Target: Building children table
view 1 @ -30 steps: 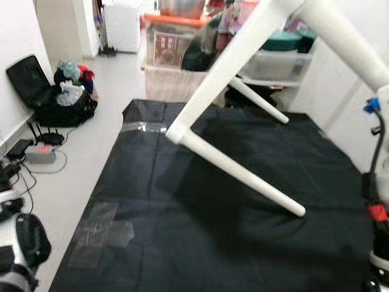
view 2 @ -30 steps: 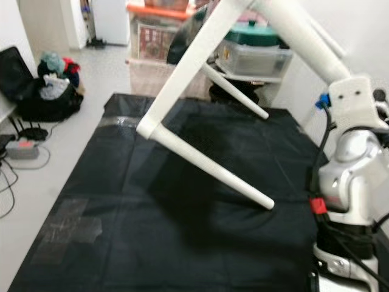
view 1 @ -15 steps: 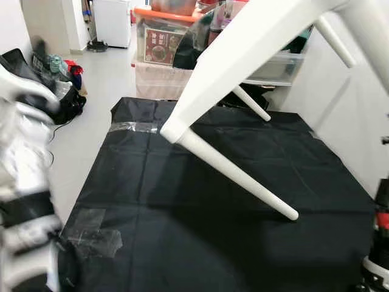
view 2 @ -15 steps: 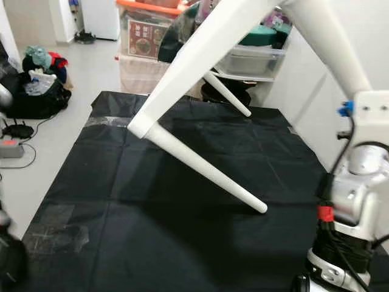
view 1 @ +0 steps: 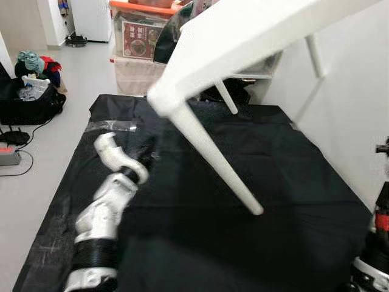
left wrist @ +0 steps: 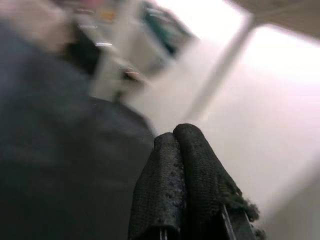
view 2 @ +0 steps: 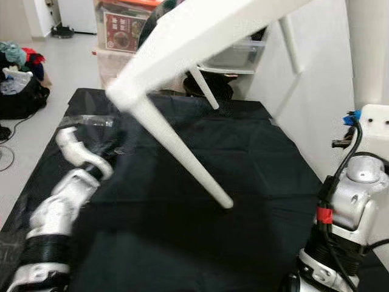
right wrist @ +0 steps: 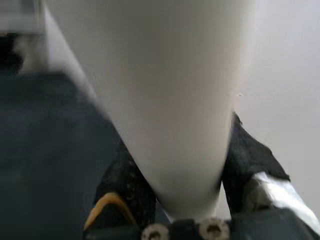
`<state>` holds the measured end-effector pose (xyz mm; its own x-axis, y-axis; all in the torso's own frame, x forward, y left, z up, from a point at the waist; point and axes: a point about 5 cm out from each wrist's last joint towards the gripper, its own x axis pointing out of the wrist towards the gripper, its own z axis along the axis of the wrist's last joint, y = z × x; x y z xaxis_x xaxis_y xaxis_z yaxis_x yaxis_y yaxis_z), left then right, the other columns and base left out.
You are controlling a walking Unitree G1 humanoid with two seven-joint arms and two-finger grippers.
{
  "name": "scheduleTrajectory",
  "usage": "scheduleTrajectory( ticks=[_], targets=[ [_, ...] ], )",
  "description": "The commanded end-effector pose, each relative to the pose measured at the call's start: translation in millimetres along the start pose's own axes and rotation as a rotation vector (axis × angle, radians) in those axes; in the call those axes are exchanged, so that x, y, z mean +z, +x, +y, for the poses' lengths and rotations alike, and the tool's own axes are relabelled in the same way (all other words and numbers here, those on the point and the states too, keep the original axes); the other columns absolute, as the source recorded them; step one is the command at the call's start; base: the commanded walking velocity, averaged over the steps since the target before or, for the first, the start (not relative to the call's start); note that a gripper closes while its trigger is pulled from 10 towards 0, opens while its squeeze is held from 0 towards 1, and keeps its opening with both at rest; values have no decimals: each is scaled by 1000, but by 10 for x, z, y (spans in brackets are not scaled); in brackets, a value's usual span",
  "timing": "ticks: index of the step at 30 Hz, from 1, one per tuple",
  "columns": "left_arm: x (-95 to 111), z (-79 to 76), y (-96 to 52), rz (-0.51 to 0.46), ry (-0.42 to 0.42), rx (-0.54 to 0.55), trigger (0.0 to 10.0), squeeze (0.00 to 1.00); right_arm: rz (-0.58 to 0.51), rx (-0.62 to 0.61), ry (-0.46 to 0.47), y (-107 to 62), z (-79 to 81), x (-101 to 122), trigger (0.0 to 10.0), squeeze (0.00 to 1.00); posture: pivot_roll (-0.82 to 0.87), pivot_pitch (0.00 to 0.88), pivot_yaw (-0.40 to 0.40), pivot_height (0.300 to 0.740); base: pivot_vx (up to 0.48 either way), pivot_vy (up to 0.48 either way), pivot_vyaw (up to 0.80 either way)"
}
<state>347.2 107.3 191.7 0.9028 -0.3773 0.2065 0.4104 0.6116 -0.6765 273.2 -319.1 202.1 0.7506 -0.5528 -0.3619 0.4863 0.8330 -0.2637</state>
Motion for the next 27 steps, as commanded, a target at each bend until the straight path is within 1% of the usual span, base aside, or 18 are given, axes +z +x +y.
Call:
scheduleTrajectory(
  ticks=[1, 2, 4, 5, 7, 13, 14, 15, 16, 17, 18, 19, 20, 21, 22, 24, 26, 27],
  targets=[
    [22, -218, 94, 5, 17, -125, 10000, 0, 435, 136, 11, 99, 287, -828, 0, 0, -130, 44, -43, 740, 0, 0, 0],
    [22, -218, 94, 5, 17, -125, 10000, 0, 435, 136, 11, 99, 287, -828, 0, 0, -130, 44, -43, 740, 0, 0, 0],
    [-36, -480, 212, 43, 19, -274, 10000, 0, 437, 148, 14, 94, 321, -821, 0, 0, -140, 48, -42, 740, 0, 0, 0],
    [-60, -545, 241, 56, 21, -307, 10000, 0, 437, 152, 15, 93, 331, -815, 0, 0, -140, 48, -42, 740, 0, 0, 0],
    [-76, -607, 271, 60, 35, -324, 10000, 0, 432, 160, 14, 86, 343, -794, 0, 0, -143, 58, -40, 740, 0, 0, 0],
    [-19, -587, 242, 31, 75, -299, 10000, 0, 404, 190, -5, 45, 381, -765, 0, 0, -143, 68, -42, 740, 0, 0, 0],
    [3, -555, 214, 21, 78, -284, 10000, 0, 404, 233, -7, 20, 437, -772, 0, 0, -142, 70, -38, 740, 0, 0, 0],
    [3, -555, 214, 21, 78, -284, 10000, 0, 404, 233, -7, 20, 437, -772, 0, 0, -142, 70, -38, 740, 0, 0, 0],
    [27, -506, 175, 12, 91, -262, 10000, 0, 372, 298, -23, -11, 526, -752, 0, 0, -139, 67, -38, 740, 0, 0, 0],
    [44, -452, 123, 6, 108, -242, 10000, 0, 338, 385, -23, -46, 634, -726, 2353, 0, -139, 66, -35, 740, 0, 0, 0],
    [44, -452, 123, 6, 108, -242, 10000, 0, 338, 385, -23, -46, 634, -726, 2353, 0, -139, 66, -35, 740, 0, 0, 0],
    [54, -384, 62, 3, 138, -218, 10000, 0, 321, 474, -26, -85, 732, -705, 10000, 0, -138, 61, -34, 740, 0, 0, 0],
    [57, -343, 25, 3, 159, -205, 10000, 0, 314, 527, -28, -109, 788, -692, 10000, 0, -137, 59, -34, 740, 0, 0, 0],
    [57, -343, 25, 3, 159, -205, 10000, 0, 314, 527, -28, -109, 788, -692, 10000, 0, -137, 59, -34, 740, 0, 0, 0],
    [61, -293, -26, 4, 190, -189, 10000, 0, 284, 562, -30, -128, 824, -651, 10000, 1000, -130, 60, -36, 740, 0, 0, 0],
    [66, -263, -61, 4, 210, -180, 10000, 0, 261, 579, -30, -137, 841, -619, 10000, 1000, -130, 61, -35, 740, 0, 0, 0],
    [98, -220, -151, -3, 243, -160, 10000, 0, 166, 637, -21, -170, 862, -508, 10000, 1000, -130, 60, -34, 740, 0, 0, 0],
    [98, -220, -151, -3, 243, -160, 10000, 0, 166, 637, -21, -170, 862, -508, 10000, 1000, -130, 60, -34, 740, 0, 0, 0]
  ],
)
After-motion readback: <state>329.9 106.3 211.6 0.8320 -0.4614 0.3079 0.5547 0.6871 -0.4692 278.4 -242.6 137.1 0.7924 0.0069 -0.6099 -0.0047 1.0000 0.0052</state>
